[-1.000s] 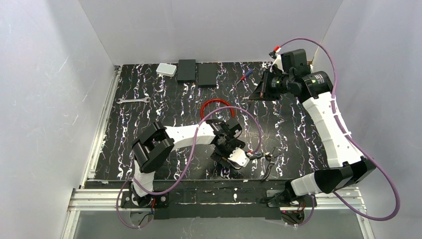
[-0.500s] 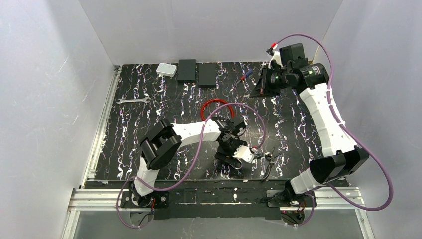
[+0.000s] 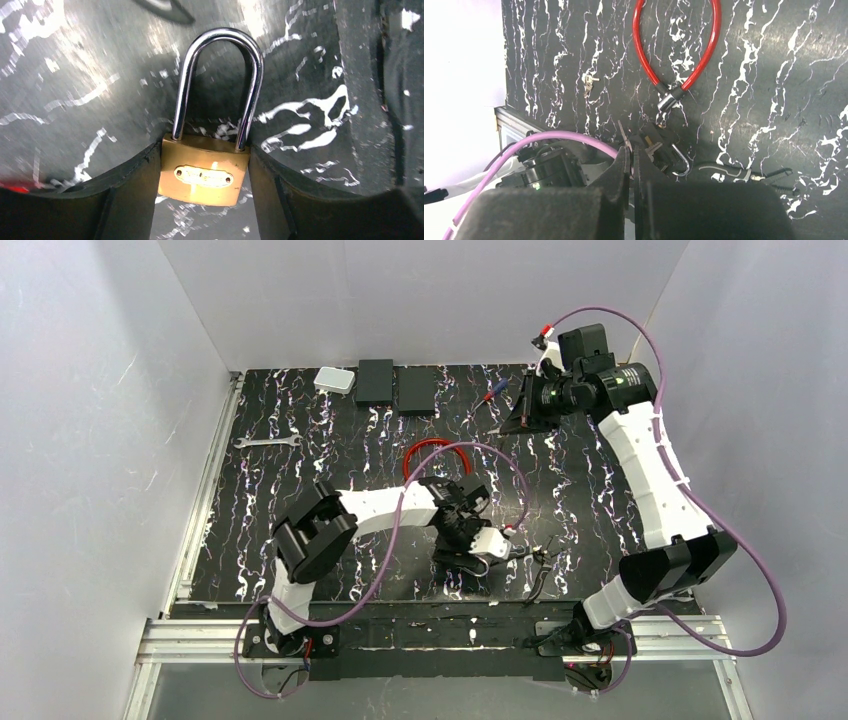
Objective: Unlock with the key
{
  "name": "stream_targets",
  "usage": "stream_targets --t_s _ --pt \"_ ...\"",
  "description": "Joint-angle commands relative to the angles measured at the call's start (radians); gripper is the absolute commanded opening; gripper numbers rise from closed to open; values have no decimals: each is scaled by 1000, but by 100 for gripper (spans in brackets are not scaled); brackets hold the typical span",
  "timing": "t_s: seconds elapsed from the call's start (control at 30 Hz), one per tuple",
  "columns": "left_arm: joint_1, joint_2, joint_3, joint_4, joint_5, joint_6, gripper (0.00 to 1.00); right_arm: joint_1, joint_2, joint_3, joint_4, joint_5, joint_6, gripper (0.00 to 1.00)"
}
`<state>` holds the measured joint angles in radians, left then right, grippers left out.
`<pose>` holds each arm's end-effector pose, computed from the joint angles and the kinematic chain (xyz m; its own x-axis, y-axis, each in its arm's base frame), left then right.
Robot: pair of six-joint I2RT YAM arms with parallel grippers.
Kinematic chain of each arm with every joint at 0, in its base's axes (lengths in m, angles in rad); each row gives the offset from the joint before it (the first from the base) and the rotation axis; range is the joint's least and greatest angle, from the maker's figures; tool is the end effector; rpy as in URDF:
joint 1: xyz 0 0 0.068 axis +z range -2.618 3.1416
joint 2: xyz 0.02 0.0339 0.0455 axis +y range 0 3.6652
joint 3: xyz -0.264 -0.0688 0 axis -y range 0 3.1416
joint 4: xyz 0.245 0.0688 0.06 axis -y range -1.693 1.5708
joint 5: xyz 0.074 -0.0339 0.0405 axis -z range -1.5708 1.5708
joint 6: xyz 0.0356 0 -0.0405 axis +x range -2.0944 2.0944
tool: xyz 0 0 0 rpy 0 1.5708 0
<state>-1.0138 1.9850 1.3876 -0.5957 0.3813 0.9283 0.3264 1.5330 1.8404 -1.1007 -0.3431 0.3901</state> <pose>0.2013 -0.3483 0.1675 0.3944 0.7723 -0.4979 0.9090 -0.4075 0.0880 0.2811 0.1078 0.4320 -0.8242 0.0991 -0.5576 -0.2293 0.8419 0.4885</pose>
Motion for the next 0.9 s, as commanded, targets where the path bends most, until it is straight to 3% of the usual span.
stream_targets --t_s 0.0,0.03,0.2,0.43,0.57,0.73,0.87 --pt "30 -141 -135 34 -39 -177 4 -6 39 89 16 8 -18 1" --pt "35 -170 -160 60 -52 -206 0 -5 50 101 17 14 -20 1" --pt "58 -336 -275 164 -76 -368 0 -6 84 140 37 18 -15 1" --pt "141 -614 -463 413 -30 -721 0 -7 131 212 46 33 -42 1" --pt "159 -769 -543 492 -113 -899 0 -7 126 213 86 31 -44 1" --pt "174 -938 -591 521 -179 -1037 0 -7 60 120 203 11 -5 1" --pt "190 -1024 -549 461 -348 -1233 0 -7 -23 -28 390 -50 94 1"
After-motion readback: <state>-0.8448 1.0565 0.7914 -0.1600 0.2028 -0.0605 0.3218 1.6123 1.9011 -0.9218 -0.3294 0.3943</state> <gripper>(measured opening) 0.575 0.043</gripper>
